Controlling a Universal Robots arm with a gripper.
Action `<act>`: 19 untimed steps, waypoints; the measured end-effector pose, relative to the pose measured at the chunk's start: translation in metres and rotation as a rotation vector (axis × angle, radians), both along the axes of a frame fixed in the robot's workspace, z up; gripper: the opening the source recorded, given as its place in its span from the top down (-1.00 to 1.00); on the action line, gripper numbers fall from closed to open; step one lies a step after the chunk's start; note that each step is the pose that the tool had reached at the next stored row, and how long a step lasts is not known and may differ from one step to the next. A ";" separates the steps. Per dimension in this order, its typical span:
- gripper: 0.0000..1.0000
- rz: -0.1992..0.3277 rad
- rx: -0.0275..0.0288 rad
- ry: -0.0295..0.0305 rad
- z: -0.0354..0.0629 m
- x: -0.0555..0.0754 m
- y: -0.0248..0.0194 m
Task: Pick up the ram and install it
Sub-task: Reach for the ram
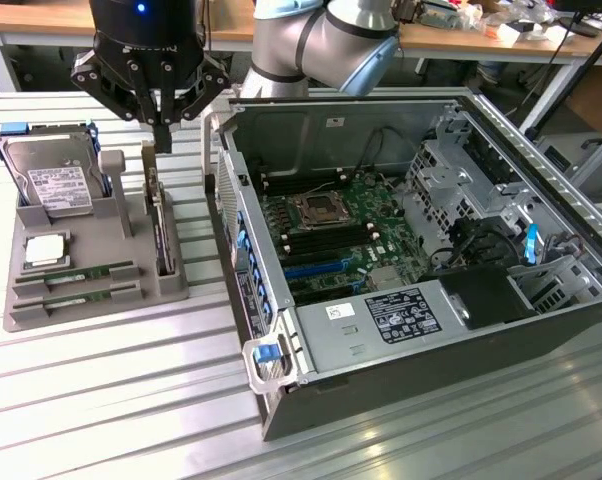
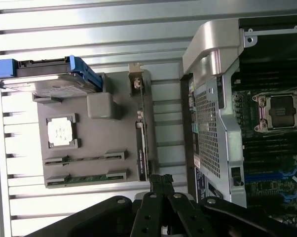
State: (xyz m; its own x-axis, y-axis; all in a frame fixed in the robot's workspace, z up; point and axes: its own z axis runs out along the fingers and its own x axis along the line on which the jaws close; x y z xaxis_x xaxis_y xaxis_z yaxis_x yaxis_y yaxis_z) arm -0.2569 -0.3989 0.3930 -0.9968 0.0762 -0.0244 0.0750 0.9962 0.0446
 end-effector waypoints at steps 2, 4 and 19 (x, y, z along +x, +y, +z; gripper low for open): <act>0.79 0.000 -0.0001 0.0001 0.0000 -0.002 0.0000; 0.79 0.000 0.0000 0.0000 0.0000 -0.005 0.0000; 0.79 0.000 0.0000 0.0000 -0.0001 -0.028 0.0000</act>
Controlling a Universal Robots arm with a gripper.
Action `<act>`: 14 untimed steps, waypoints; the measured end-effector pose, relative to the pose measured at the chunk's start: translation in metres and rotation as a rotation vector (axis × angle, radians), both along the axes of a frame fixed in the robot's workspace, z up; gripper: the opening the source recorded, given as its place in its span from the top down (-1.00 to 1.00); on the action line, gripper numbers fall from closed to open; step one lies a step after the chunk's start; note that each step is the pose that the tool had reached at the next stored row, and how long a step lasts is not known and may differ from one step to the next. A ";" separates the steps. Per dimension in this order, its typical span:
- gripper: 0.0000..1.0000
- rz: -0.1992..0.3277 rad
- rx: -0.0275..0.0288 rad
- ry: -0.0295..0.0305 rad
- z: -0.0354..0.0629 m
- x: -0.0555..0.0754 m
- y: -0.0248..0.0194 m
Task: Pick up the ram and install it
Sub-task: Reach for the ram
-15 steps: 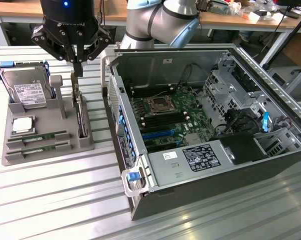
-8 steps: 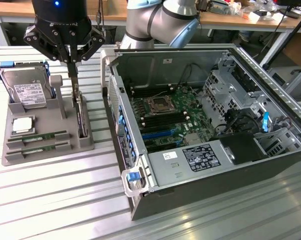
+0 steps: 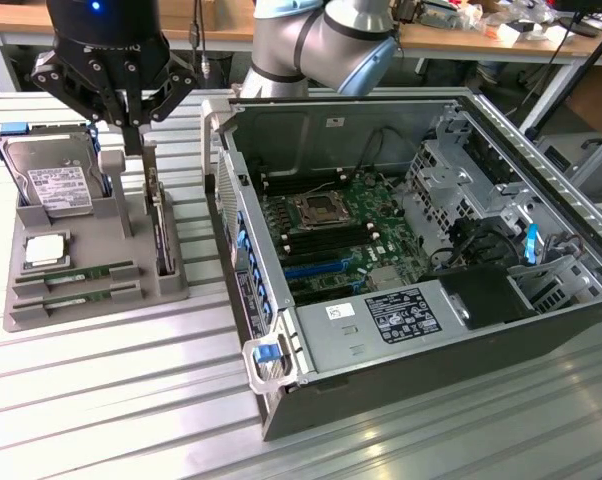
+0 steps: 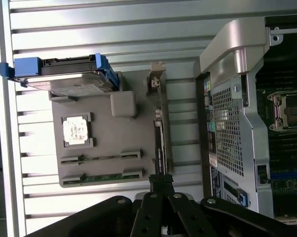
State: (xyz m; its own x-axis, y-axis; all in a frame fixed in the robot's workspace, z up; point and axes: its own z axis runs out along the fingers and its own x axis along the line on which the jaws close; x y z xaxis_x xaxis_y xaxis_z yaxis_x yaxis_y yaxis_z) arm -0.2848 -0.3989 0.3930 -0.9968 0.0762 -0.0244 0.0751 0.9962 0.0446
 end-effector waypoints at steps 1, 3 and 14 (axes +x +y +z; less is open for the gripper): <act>0.79 0.000 0.0000 -0.0001 0.0000 -0.002 0.0000; 0.79 0.000 0.0000 0.0000 0.0000 -0.005 0.0000; 0.79 0.000 0.0000 0.0001 0.0000 -0.018 0.0000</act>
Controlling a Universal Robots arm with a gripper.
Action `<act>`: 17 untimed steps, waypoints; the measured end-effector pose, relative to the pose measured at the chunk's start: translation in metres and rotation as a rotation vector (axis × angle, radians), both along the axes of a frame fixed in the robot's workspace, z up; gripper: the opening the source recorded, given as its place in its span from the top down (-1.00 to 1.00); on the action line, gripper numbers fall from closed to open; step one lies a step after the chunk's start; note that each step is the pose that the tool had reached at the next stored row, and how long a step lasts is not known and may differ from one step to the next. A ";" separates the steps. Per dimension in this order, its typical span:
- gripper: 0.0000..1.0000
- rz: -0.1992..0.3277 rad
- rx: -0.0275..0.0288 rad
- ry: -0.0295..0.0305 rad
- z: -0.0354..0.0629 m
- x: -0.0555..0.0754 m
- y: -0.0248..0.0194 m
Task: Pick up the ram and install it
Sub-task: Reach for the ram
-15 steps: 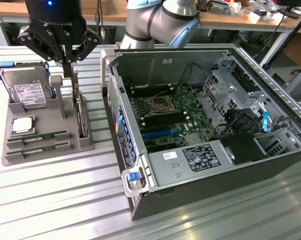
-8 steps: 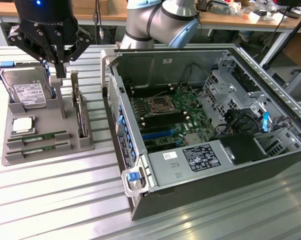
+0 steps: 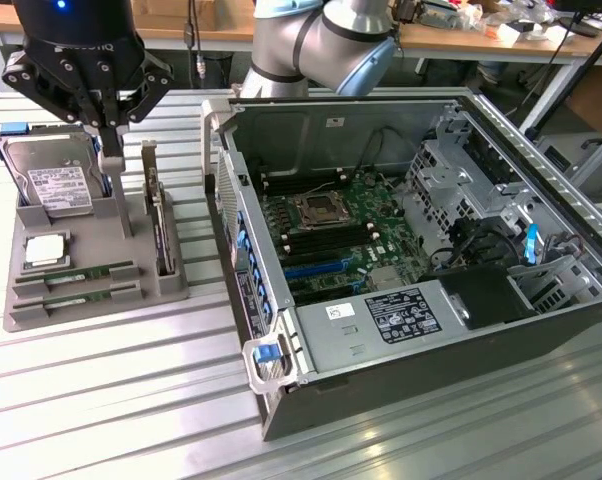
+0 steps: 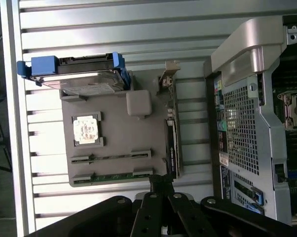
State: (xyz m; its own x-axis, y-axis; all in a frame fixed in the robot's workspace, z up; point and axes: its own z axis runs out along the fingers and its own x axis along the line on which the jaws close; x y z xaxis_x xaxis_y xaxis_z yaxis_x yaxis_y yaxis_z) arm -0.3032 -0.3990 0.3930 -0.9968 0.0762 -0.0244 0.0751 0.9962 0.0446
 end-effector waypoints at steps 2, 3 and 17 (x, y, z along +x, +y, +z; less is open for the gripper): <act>0.79 0.000 0.0000 -0.0001 0.0000 -0.003 0.0000; 0.79 0.000 0.0000 0.0000 0.0000 -0.004 0.0000; 0.79 0.000 0.0000 -0.0001 -0.0001 -0.021 0.0000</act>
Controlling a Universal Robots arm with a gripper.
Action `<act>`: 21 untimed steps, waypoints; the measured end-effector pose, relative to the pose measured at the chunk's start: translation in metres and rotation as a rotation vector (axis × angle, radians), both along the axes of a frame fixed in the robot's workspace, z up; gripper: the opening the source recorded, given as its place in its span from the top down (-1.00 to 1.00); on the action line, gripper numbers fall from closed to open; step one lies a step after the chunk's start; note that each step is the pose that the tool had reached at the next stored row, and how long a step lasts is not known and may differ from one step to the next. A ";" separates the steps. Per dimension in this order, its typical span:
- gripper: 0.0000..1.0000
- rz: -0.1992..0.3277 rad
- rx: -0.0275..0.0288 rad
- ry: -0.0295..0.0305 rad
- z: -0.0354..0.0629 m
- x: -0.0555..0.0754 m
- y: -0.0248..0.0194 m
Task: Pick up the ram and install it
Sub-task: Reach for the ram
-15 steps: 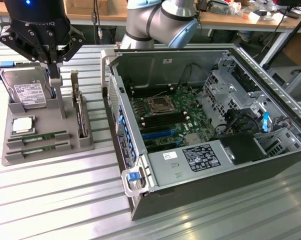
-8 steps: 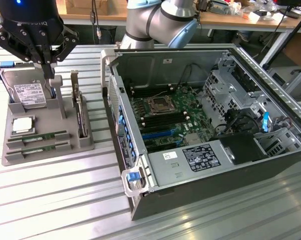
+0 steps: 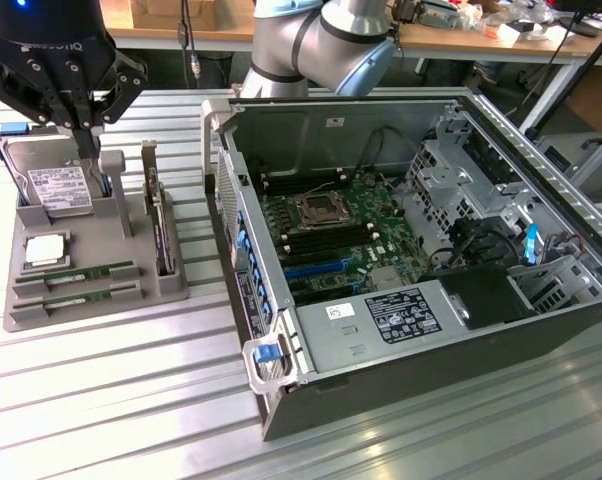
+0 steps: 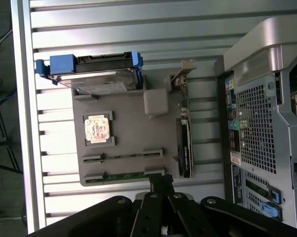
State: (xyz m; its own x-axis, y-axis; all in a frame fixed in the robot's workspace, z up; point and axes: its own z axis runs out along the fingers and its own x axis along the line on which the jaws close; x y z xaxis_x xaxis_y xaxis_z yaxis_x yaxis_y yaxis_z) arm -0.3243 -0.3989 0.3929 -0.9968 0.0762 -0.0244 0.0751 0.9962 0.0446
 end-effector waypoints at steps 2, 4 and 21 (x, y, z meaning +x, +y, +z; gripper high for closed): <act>0.79 0.000 0.0000 0.0000 0.0000 -0.002 0.0000; 0.79 0.000 0.0000 0.0000 0.0000 -0.004 0.0000; 0.79 0.000 -0.0410 0.0000 0.0000 -0.010 0.0000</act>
